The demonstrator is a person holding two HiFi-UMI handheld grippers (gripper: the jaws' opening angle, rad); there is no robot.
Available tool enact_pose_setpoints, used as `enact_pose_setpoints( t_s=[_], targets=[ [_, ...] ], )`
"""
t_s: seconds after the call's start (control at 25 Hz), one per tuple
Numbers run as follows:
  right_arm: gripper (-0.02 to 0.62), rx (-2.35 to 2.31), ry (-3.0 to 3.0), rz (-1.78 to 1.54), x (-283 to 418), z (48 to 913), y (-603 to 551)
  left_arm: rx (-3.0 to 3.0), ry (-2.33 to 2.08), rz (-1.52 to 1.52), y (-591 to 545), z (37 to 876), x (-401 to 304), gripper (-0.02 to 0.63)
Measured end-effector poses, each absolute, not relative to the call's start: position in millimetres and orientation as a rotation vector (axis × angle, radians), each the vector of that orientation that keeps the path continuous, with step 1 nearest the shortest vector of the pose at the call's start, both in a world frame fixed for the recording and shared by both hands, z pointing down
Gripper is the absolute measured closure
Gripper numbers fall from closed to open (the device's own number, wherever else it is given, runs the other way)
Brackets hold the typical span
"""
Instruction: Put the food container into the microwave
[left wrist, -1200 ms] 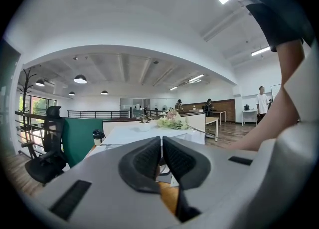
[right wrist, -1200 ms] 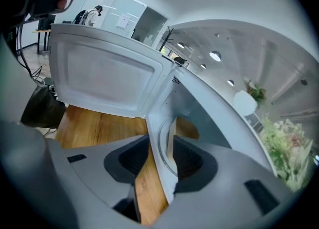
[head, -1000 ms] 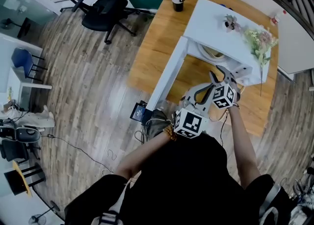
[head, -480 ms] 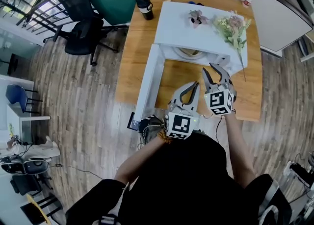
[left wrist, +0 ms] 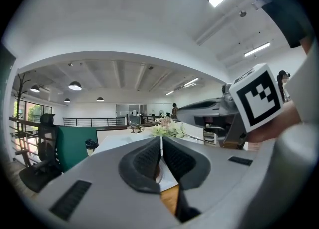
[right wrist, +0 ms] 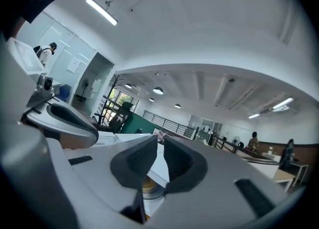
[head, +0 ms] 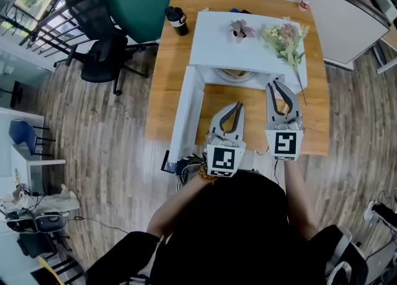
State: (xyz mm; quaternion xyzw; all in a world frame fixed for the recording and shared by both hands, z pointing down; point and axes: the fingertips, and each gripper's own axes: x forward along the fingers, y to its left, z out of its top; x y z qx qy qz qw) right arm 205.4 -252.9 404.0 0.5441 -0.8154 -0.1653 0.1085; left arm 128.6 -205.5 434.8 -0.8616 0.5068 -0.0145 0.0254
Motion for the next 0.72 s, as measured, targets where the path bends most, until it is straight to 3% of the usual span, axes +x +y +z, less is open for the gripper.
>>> enact_pose_setpoints(
  t_s=[0.4,0.72],
  targets=[
    [0.591,1.946,-2.366,-0.414,225.3,400.4,-212.9,-2.614,1.579,0.005,-210.5,425.8,133.2,0.574],
    [0.591,1.792,-2.424,-0.283,206.7,438.1,-195.7,-2.595,1.579,0.006,-203.3,426.8,136.8,0.574]
  ],
)
